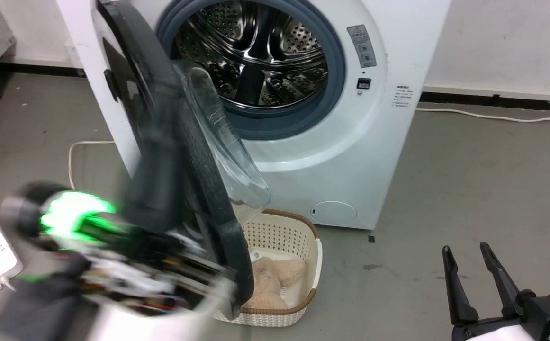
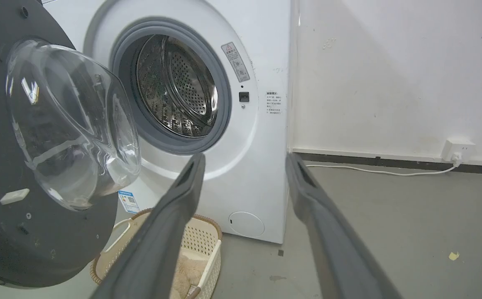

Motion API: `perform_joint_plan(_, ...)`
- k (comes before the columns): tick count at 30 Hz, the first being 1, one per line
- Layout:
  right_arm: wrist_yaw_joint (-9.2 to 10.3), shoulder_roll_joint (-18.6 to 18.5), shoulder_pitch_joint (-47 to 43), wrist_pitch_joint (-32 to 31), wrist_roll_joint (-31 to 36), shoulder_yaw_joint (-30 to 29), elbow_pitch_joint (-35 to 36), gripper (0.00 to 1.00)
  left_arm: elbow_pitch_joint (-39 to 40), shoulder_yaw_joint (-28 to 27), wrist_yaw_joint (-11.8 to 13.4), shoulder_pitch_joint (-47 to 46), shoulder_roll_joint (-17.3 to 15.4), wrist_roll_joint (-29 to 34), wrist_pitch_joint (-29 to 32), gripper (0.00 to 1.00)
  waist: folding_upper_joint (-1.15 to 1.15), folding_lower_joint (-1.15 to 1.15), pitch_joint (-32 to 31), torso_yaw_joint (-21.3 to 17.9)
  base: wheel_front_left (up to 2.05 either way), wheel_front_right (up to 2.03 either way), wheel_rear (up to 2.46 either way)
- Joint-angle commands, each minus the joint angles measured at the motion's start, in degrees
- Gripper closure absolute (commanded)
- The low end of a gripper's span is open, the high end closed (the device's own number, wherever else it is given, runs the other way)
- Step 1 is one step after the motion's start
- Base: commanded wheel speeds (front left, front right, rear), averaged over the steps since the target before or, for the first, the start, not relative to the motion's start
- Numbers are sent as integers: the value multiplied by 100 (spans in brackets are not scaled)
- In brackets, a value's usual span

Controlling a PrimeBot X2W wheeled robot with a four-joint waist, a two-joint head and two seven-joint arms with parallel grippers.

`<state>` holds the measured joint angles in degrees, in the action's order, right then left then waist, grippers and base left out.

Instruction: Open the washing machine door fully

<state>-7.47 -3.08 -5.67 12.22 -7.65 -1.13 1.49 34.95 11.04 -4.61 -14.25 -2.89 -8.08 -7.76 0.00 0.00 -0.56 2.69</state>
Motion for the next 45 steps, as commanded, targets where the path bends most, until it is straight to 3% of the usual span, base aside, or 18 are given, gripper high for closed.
perform_joint_plan(1,-2,20,-24,27,-36,13,-29,0,-52,279,65,137,0,-79,194,100,0,0,7,-27,0,0,0)
perform_joint_plan(6,-2,20,-6,36,-37,43,-62,0,-722,1122,293,625,1,-104,838,100,0,0,37,-90,0,0,0)
perform_joint_plan(14,-2,20,49,37,-35,112,-127,0,-2031,1893,648,1052,1,-198,912,100,0,0,148,-177,0,0,0)
perform_joint_plan(21,-2,20,68,8,-30,118,-144,0,-2970,1703,1021,1173,1,-417,768,100,0,0,240,-171,0,0,0)
perform_joint_plan(31,-2,20,45,-16,-53,90,-109,0,-3587,1262,1152,1124,-159,-633,470,100,0,0,278,115,0,0,0)
perform_joint_plan(44,-2,20,-17,-27,-94,134,-110,0,-3568,1165,1190,1425,-328,-769,379,100,0,0,245,1047,0,0,0)
perform_joint_plan(45,-2,20,-18,-23,-109,127,-125,0,-3526,1133,1223,1457,-342,-787,365,100,0,0,248,1257,0,0,0)
